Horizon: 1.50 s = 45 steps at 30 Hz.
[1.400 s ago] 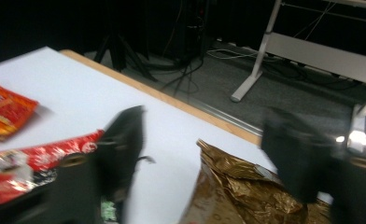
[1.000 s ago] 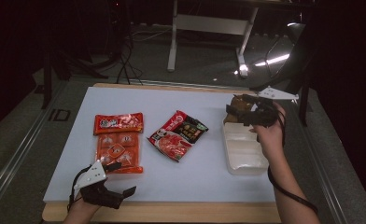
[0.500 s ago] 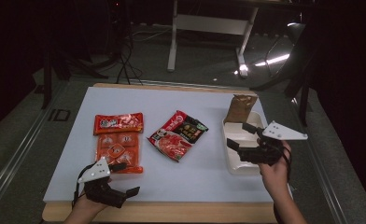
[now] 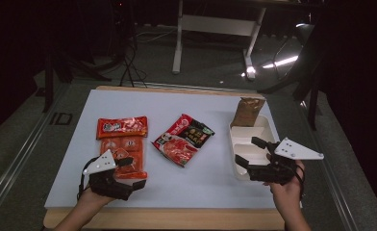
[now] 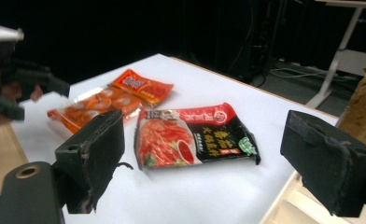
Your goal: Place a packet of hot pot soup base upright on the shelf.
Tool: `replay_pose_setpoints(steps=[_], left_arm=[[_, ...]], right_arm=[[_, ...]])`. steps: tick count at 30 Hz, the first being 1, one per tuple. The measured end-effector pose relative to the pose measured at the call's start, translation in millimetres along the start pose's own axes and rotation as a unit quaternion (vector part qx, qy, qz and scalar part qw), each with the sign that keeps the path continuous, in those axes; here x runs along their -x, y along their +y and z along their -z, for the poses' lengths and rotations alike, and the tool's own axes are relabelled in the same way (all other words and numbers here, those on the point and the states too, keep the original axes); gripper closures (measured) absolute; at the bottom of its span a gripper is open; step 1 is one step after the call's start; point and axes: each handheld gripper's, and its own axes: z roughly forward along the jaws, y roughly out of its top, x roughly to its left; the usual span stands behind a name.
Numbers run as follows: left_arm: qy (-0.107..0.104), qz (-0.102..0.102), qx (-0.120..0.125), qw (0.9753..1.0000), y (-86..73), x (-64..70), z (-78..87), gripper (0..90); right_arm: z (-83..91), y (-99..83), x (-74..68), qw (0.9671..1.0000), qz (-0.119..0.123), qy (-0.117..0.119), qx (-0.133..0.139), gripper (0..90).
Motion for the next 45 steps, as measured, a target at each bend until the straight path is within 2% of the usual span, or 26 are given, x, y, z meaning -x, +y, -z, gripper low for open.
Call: replay_pose_setpoints(steps=[3, 6, 10, 12, 13, 15, 16, 17, 19, 20, 22, 23, 24, 26, 27, 29, 30, 31, 33, 35, 39, 40, 42, 43, 44, 45], left_arm=[[0.01, 0.0, -0.014, 0.9999, 8.9, -4.9, -5.3, 13.6], [0.013, -0.005, -0.019, 0.9997, 18.1, -11.0, -13.3, 14.9], [0.013, -0.004, -0.027, 0.9995, 29.5, -20.8, -26.3, 20.6], [0.024, -0.008, -0.033, 0.9991, 33.9, -25.7, -33.4, 23.0], [0.025, -0.009, -0.039, 0.9989, 36.1, -29.2, -37.1, 28.2], [0.046, -0.011, -0.045, 0.9978, 39.7, -35.8, -44.4, 35.9], [0.045, -0.007, -0.048, 0.9978, 41.2, -40.1, -47.8, 42.6], [0.054, -0.005, -0.052, 0.9972, 42.6, -43.9, -51.4, 45.2], [0.054, -0.005, -0.052, 0.9972, 42.6, -43.9, -51.4, 48.4], [0.074, -0.012, -0.069, 0.9948, 46.2, -55.4, -62.6, 55.9], [0.091, -0.013, -0.085, 0.9921, 49.8, -66.7, -73.1, 60.8], [0.091, -0.013, -0.085, 0.9921, 49.8, -66.7, -73.1, 62.7], [0.105, -0.015, -0.095, 0.9898, 51.9, -73.8, -80.1, 64.1], [0.117, -0.006, -0.109, 0.9871, 51.5, -81.9, -89.3, 68.9], [0.127, 0.0, -0.121, 0.9846, 51.3, -86.0, -94.2, 69.8], [0.127, 0.009, -0.127, 0.9837, 51.2, -90.3, -98.3, 73.5], [0.137, -0.002, -0.142, 0.9805, 52.2, -96.2, -105.5, 75.5], [0.14, -0.009, -0.149, 0.9788, 53.0, -98.8, -109.0, 78.3], [0.142, -0.011, -0.15, 0.9784, 55.0, -103.6, -114.2, 82.6], [0.145, -0.018, -0.158, 0.9766, 57.4, -106.5, -119.9, 89.3], [0.148, -0.025, -0.174, 0.9731, 60.7, -111.9, -134.5, 90.0], [0.148, -0.025, -0.174, 0.9731, 60.7, -111.9, -134.5, 90.0], [0.149, -0.028, -0.188, 0.9704, 62.6, -117.6, -145.1, 90.0], [0.149, -0.028, -0.188, 0.9704, 62.6, -117.6, -145.1, 90.0], [0.151, -0.036, -0.202, 0.967, 62.1, -120.2, -152.5, 90.0], [0.148, -0.035, -0.211, 0.9657, 61.7, -121.1, -155.7, 90.0]], right_arm=[[1.9, 1.0, 1.3, 1.0, -0.001, 0.0, 0.006, 13.8], [3.3, 0.9, 3.4, 0.9999, -0.006, -0.004, 0.013, 13.8], [1.1, -3.0, 3.8, 0.9999, -0.011, 0.002, 0.012, 13.8], [-1.3, -5.2, 3.2, 0.9999, -0.008, 0.004, 0.006, 13.9], [-2.4, -6.2, 2.8, 1.0, -0.007, 0.004, 0.004, 13.9], [-5.0, -8.3, 2.9, 0.9999, -0.009, 0.01, 0.0, 13.9], [-6.1, -9.3, 2.6, 0.9999, -0.009, 0.01, -0.001, 13.9], [-6.9, -10.1, 2.4, 0.9999, -0.009, 0.013, -0.004, 13.9], [-7.6, -10.7, 2.2, 0.9998, -0.009, 0.015, -0.005, 13.9], [-8.4, -11.3, 1.9, 0.9998, -0.008, 0.018, -0.005, 13.9], [-8.6, -11.5, 1.9, 0.9998, -0.008, 0.019, -0.005, 13.9], [-8.6, -11.5, 1.9, 0.9998, -0.008, 0.019, -0.005, 13.9], [-8.9, -11.8, 1.8, 0.9997, -0.01, 0.02, -0.005, 13.9], [-10.2, -12.3, 2.1, 0.9997, -0.006, 0.022, -0.009, 14.0], [-11.0, -12.7, 2.1, 0.9997, -0.004, 0.022, -0.011, 14.0], [-11.7, -13.2, 2.4, 0.9997, -0.004, 0.023, -0.012, 14.0], [-13.2, -14.2, 2.8, 0.9995, -0.006, 0.026, -0.015, 14.0], [-13.7, -14.6, 2.8, 0.9996, -0.005, 0.025, -0.015, 14.0], [-14.4, -15.1, 2.9, 0.9994, -0.01, 0.03, -0.015, 14.1], [-14.6, -15.1, 2.6, 0.9994, -0.008, 0.03, -0.015, 14.1], [-16.0, -15.2, 2.9, 0.9994, -0.004, 0.031, -0.017, 14.1], [-16.0, -15.3, 2.7, 0.9993, -0.004, 0.032, -0.017, 14.1], [-15.9, -15.1, 2.2, 0.9993, -0.003, 0.033, -0.017, 14.1], [-15.7, -15.0, 2.0, 0.9993, -0.002, 0.033, -0.017, 14.2], [-15.5, -15.0, 1.9, 0.9993, -0.002, 0.034, -0.017, 14.2], [-15.2, -15.2, 1.9, 0.9993, -0.002, 0.034, -0.017, 14.2]])
